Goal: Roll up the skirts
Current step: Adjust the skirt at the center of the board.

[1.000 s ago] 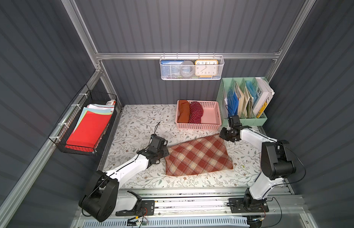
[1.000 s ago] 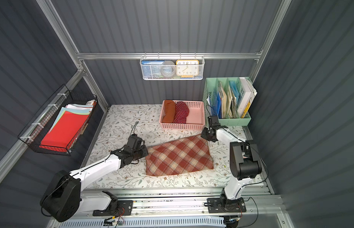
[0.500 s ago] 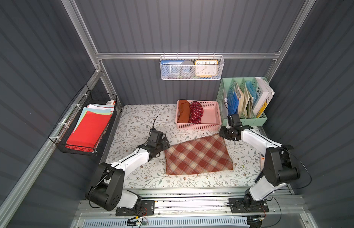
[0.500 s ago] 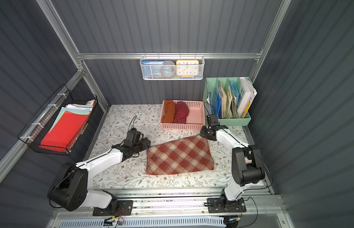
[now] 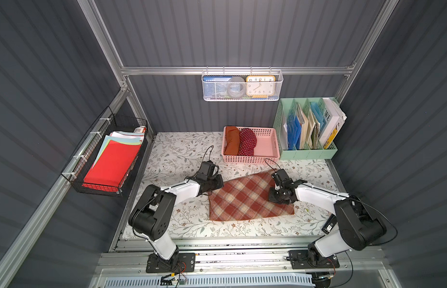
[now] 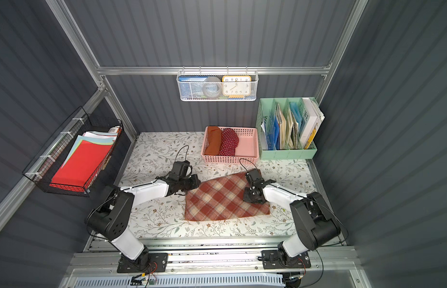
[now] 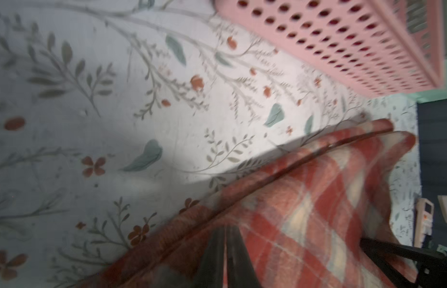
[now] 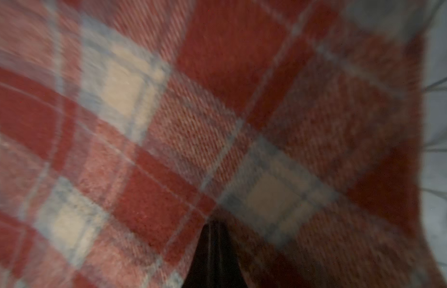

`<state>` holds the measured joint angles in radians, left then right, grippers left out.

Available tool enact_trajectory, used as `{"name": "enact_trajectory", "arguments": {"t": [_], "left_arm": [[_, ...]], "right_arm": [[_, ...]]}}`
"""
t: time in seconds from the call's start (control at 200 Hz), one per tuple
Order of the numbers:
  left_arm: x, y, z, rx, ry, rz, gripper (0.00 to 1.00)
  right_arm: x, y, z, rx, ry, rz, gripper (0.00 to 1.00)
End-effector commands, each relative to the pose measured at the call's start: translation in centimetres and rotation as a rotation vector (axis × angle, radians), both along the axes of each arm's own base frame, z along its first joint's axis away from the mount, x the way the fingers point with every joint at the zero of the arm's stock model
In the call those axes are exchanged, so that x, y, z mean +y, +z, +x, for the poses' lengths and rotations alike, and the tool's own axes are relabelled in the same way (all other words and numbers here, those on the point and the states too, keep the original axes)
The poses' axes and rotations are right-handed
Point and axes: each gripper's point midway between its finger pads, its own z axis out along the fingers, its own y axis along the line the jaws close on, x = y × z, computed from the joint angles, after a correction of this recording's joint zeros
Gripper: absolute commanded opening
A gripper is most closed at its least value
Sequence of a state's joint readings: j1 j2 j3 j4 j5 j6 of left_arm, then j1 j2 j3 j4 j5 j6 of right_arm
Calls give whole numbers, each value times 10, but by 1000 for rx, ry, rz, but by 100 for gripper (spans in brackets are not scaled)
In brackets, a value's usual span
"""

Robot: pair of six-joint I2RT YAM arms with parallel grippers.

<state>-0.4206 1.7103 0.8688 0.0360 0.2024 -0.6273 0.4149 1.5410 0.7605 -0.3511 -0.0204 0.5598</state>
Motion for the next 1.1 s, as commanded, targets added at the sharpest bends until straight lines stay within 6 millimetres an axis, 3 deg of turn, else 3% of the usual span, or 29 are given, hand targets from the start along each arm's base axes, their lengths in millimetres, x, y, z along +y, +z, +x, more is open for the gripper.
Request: {"name": "enact_trajectory", "arguments": {"t": [0.0, 0.175, 0.375, 0.55, 0.665, 0.745, 0.77, 0.815, 0.866, 0.891, 0.986, 1.096], "left_arm": [[13, -18, -14, 26, 0, 43, 0], [36, -42, -50, 108, 30, 96, 0], [58, -42, -109, 148, 46, 74, 0], [47, -13, -148, 137, 37, -121, 0], [43, 22, -156, 67, -10, -174, 0], [52, 39, -159, 41, -5, -137, 0], [55, 43, -157, 30, 15, -123, 8], [64, 47, -152, 16, 47, -77, 31], [65, 44, -148, 26, 65, -61, 55], [66, 41, -147, 43, 76, -52, 63], [71, 20, -142, 119, 109, 11, 72], [76, 10, -140, 145, 155, 34, 73]], "right_arm": [[5, -21, 0, 58, -26, 8, 0], [6, -21, 26, 59, 3, -73, 0], [16, -13, 63, 40, 58, -117, 0], [33, -13, 86, 55, 111, -101, 3], [50, -9, 100, 38, 160, -55, 8], [58, -4, 108, 20, 192, -35, 11], [61, -2, 109, 17, 206, -27, 11], [64, 2, 111, 12, 217, -22, 11], [66, 9, 111, 1, 220, -22, 12], [66, 13, 110, -7, 219, -21, 13], [67, 31, 101, -41, 220, -15, 18], [63, 46, 82, -55, 219, -28, 21]]}}
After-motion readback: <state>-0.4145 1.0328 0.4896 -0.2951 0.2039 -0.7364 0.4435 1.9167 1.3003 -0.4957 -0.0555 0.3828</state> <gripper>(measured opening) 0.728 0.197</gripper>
